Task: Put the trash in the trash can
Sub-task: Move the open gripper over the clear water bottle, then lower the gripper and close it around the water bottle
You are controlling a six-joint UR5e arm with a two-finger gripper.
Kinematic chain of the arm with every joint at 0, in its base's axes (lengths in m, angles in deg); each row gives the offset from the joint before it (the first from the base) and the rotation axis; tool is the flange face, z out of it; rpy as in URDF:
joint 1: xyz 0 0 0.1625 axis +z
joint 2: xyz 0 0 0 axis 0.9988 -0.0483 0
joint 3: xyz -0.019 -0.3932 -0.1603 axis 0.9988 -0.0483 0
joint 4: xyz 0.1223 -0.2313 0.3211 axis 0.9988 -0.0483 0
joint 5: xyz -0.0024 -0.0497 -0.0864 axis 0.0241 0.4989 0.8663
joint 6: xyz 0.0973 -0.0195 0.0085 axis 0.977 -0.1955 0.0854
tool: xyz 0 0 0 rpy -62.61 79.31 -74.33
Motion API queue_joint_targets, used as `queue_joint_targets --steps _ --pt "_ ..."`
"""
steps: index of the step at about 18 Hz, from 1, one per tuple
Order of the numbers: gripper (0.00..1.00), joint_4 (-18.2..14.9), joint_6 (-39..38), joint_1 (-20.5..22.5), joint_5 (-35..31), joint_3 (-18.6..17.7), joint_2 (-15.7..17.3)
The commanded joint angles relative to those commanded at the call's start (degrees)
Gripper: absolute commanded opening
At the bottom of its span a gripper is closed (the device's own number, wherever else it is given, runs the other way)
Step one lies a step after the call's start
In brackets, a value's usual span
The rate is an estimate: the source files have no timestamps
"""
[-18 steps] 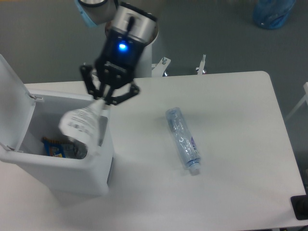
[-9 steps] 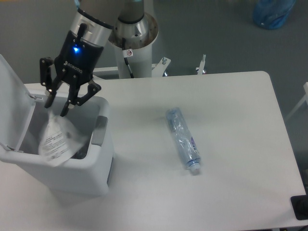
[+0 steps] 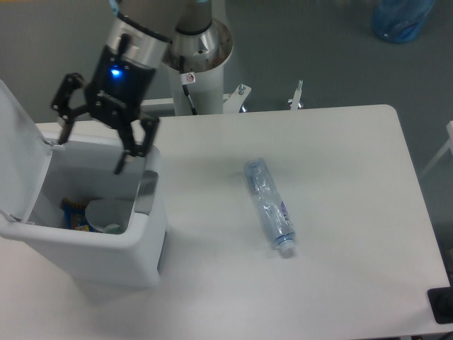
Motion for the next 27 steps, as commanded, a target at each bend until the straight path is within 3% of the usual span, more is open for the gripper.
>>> queue_joint_targets --steps 5,11,13,16,21,27 --pt "1.0 0.1 1.1 11.0 -0.3 0.4 -5.3" --pt "1.0 -0.1 6.6 16.5 -0.8 0.2 -12.5" --pt "1.0 -0.3 7.0 16.6 -3.1 0.4 -14.1" --pt "1.0 -1.9 7.6 15.1 -16.6 -0.4 -15.3" --pt "1.0 -10.7 11.7 10.4 -29.9 2.0 -19.4" --pt "1.0 -12.7 11.9 6.4 -35.8 2.3 -23.2"
